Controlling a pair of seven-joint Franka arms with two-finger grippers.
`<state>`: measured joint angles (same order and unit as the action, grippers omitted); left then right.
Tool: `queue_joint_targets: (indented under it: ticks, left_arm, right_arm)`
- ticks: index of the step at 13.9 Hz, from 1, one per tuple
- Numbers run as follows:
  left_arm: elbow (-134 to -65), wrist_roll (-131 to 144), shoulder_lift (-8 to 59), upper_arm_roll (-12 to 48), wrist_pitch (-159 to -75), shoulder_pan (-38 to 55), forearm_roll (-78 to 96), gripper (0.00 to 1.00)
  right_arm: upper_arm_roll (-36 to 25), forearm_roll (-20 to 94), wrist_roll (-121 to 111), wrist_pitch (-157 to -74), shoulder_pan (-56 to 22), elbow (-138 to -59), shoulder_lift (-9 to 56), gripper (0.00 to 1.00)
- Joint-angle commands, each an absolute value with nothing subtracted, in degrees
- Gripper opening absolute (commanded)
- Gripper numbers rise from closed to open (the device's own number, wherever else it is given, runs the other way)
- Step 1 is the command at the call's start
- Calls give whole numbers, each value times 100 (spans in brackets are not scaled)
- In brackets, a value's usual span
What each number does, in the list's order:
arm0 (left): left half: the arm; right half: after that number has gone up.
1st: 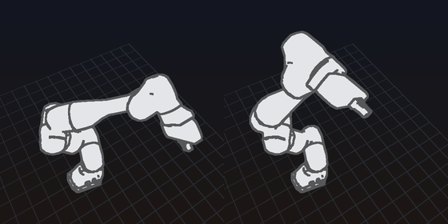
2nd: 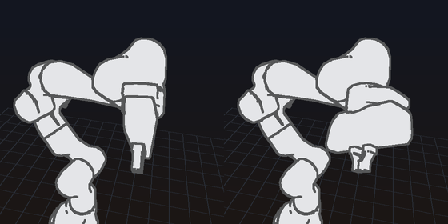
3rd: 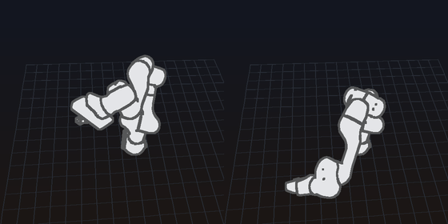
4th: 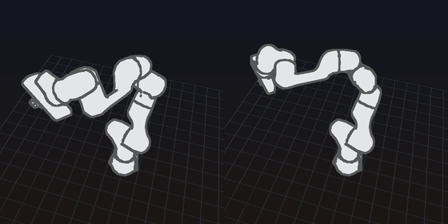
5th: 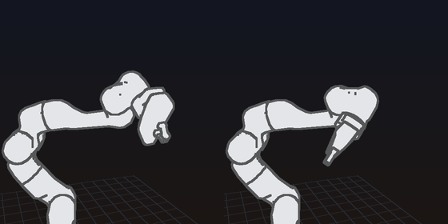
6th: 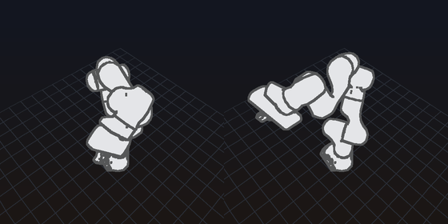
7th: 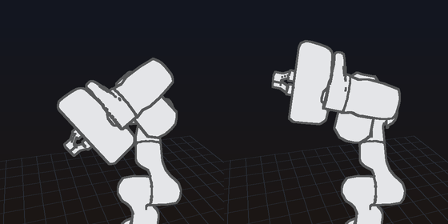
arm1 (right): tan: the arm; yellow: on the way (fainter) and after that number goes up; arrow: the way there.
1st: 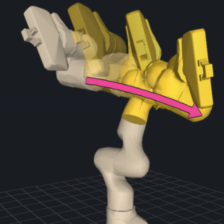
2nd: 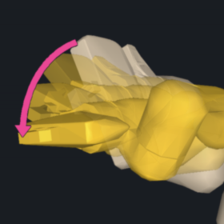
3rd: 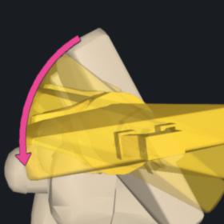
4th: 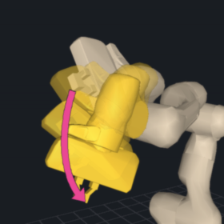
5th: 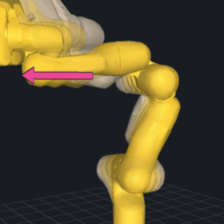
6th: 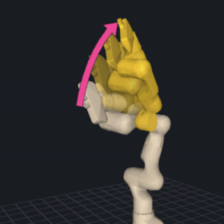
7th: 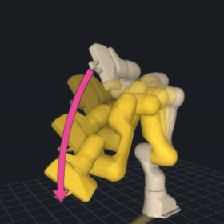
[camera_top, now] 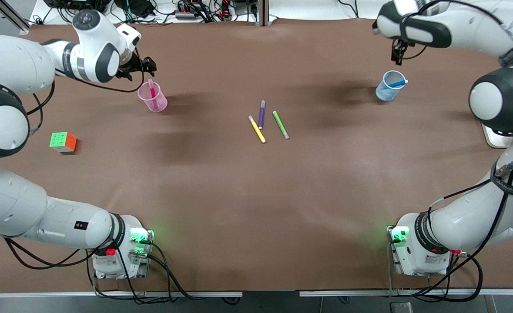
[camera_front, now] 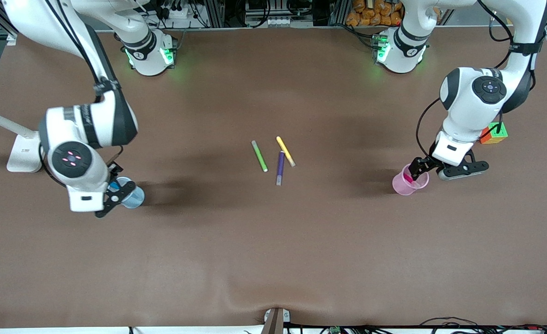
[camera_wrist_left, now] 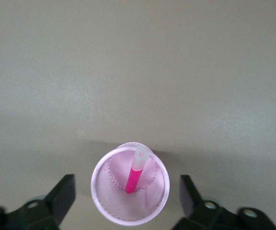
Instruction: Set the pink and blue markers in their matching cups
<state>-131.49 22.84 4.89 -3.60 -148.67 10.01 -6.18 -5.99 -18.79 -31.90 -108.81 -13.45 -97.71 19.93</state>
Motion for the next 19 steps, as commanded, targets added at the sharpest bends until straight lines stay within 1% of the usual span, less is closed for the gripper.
queue_joint_targets:
  ticks: [1, 3, 4, 6, 7, 9, 11, 15, 17, 19]
  left_arm:
    - [-12369, 2347, 308, -299, -13435, 1028, -738, 100]
    - [-11710, 2347, 316, -185, -12423, 1046, -695, 100]
    - [-11463, 2338, 343, -124, -12106, 1046, -686, 100]
    - [-11190, 2312, 325, -62, -11735, 1046, -694, 100]
    - [-11049, 2303, 308, 17, -11516, 1037, -686, 100]
    - [-10663, 2172, 299, 44, -10919, 1002, -659, 100]
    - [-10189, 1908, 308, 35, -10426, 1002, -659, 100]
    - [-9336, 1645, 290, -26, -9574, 941, -650, 100]
    - [-8905, 1407, 168, 0, -9011, 704, -607, 100]
    - [-8868, 1380, -78, -26, -8895, 686, -510, 100]
  right_arm:
    - [-510, -1705, -2491, -10496, -1134, -9634, 1723, 100]
    - [-492, -1644, -2373, -10442, -1073, -9624, 1434, 100]
    - [-466, -1635, -2417, -10441, -950, -9624, 1250, 100]
    - [-448, -1425, -2400, -10302, -879, -9607, 907, 100]
    - [-440, -1311, -2391, -10040, -870, -9459, 853, 100]
    - [-335, -1170, -2399, -9381, -695, -8906, 879, 100]
    - [-334, -819, -2391, -9133, -563, -8562, 879, 100]
    - [-378, -283, -2207, -8983, -168, -8455, 862, 100]
    - [-334, -290, -2049, -8903, -123, -8481, 722, 100]
    - [-282, -238, -1454, -8886, -123, -8569, 537, 100]
